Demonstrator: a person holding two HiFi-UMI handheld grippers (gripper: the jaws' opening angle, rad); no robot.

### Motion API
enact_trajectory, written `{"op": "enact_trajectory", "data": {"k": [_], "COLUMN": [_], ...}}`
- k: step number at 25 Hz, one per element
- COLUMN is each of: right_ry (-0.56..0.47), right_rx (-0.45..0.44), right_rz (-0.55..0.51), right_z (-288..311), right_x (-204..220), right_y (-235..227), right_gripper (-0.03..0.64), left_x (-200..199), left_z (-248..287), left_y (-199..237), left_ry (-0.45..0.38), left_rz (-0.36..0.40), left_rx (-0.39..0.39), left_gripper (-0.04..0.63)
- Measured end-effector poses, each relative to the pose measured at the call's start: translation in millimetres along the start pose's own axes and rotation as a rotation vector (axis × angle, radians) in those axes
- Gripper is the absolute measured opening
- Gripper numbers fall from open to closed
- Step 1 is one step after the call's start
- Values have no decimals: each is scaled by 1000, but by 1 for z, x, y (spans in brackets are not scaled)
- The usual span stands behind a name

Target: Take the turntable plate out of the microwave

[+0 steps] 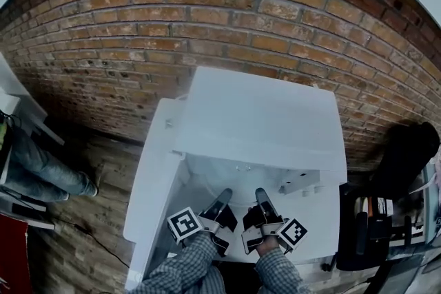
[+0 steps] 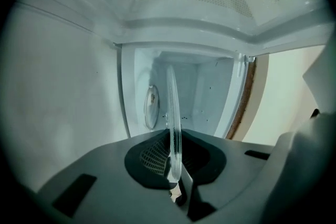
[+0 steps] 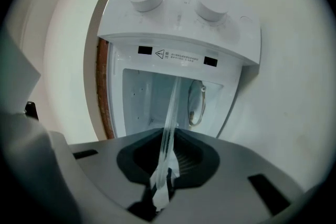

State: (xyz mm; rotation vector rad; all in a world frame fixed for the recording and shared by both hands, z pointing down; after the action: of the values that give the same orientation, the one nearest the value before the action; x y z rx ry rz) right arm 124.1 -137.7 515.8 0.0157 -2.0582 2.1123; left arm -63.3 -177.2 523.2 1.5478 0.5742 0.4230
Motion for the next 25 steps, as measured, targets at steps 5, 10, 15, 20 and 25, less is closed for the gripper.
{"op": "enact_trajectory", "data": {"k": [5, 10, 15, 20, 25], "right_ry": [20, 66, 81, 94, 100], "right_rx": [-31, -63, -90, -108, -120], "right_rz": [34, 23, 35, 21, -3], "right_z": [-24, -58, -105, -158, -203], "right_x": [6, 5, 1, -2, -9], "right_y": [2, 7, 10, 16, 17], "right_gripper": [46, 46, 46, 46, 48], "left_x": [17, 44, 81, 122, 157], "left_z": [-23, -57, -90, -129, -159], "left_y": [-9, -17, -23, -28, -32], "left_ry": [-20, -66, -86, -97, -110], "left_rz": [19, 31, 50, 54, 65], "left_rx": [19, 32, 56, 66, 88], "left_gripper": [34, 35, 34, 35, 35]}}
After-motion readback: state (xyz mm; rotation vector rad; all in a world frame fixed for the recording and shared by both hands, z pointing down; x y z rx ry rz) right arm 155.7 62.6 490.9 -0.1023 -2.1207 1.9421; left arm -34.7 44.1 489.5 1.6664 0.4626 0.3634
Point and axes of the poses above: the fingertips, and each gripper's own axes: z forward along the fingers, y to its left, x out of its underside, the point moved 10 cm from there along -z, backward along the fingers, and after that the axes turned 7 degrees about -y, right-handed, at the moved point
